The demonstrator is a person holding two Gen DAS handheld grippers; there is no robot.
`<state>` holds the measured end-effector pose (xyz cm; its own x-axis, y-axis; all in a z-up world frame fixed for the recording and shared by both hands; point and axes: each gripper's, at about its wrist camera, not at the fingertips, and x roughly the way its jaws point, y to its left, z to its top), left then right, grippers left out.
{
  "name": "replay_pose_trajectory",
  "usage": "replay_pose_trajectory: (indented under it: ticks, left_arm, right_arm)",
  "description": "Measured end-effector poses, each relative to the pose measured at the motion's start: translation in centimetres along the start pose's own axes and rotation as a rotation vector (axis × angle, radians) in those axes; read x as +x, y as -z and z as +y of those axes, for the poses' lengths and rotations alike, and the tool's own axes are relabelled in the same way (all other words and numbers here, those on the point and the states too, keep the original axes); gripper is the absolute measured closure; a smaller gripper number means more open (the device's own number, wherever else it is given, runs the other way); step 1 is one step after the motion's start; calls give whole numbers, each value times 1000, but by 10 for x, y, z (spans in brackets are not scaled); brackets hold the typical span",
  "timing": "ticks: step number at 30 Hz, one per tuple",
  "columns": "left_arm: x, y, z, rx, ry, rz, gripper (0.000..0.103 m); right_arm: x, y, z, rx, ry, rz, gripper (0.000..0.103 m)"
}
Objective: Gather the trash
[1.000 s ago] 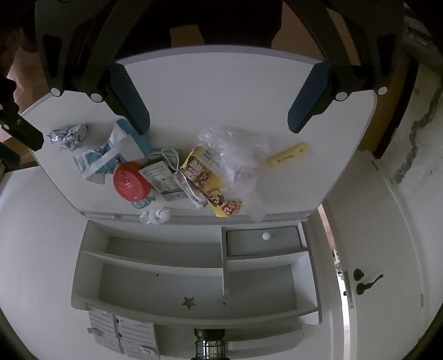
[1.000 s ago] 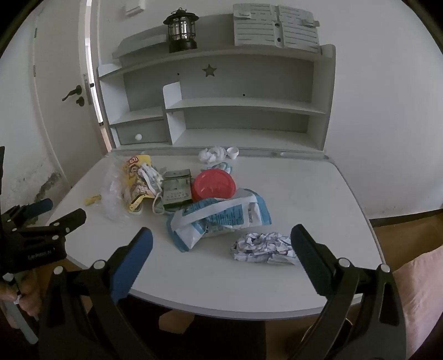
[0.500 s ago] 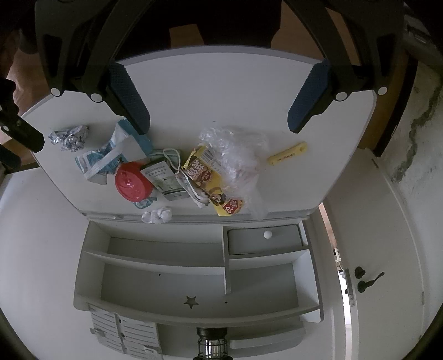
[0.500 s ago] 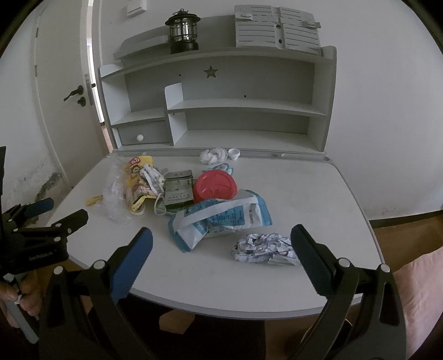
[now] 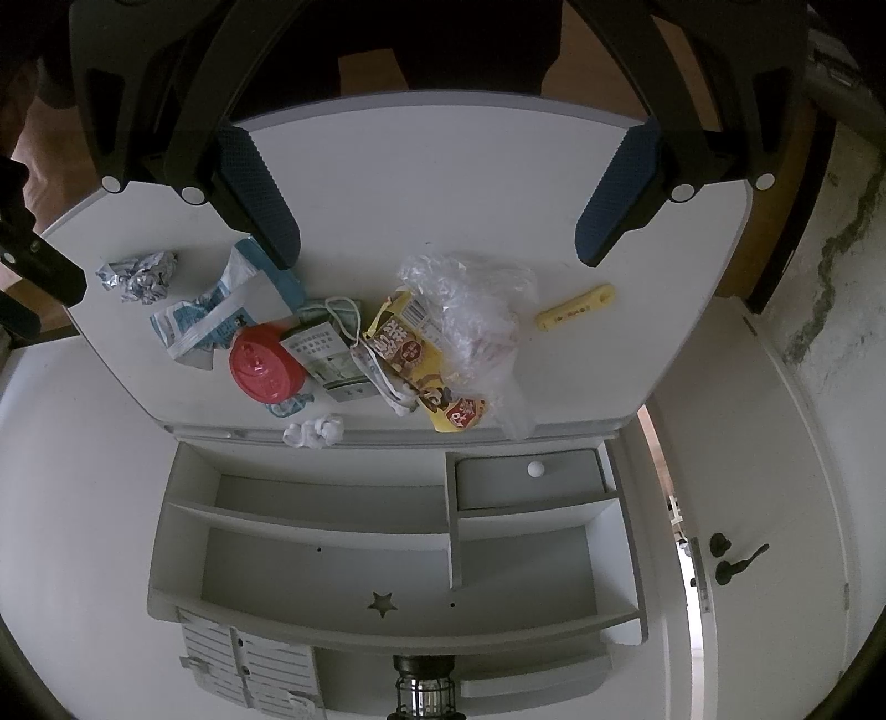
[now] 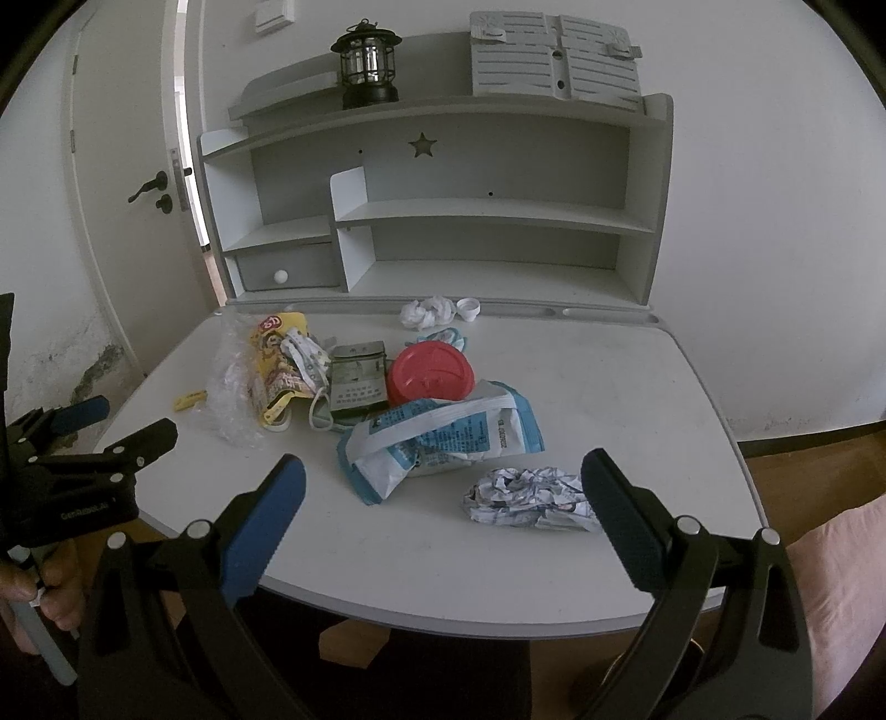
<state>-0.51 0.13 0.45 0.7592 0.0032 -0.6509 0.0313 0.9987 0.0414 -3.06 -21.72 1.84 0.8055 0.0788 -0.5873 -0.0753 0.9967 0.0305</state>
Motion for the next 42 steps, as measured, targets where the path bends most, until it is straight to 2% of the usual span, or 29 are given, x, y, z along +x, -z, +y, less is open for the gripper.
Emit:
replay_pose_trajectory:
  ticks: [42]
  left_arm:
    - [0,2,-3,11,7,6,6]
  right_arm:
    - [0,-1,0,-2,2,0,7]
